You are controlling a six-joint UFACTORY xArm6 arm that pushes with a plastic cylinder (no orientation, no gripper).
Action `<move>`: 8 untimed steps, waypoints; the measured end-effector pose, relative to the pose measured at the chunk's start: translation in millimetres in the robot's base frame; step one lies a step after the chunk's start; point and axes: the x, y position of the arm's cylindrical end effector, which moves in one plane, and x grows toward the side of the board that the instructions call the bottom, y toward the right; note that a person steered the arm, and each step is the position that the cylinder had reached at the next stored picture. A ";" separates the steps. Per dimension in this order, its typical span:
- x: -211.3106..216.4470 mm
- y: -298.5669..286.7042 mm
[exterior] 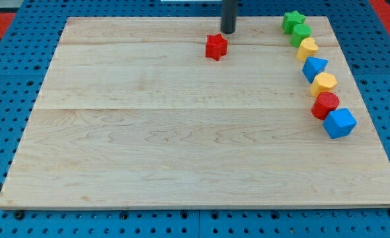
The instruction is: Point your arm towards top center
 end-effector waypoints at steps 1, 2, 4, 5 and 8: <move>-10.0 8.3; -17.4 13.5; -22.8 28.2; -24.7 31.2; -24.7 35.5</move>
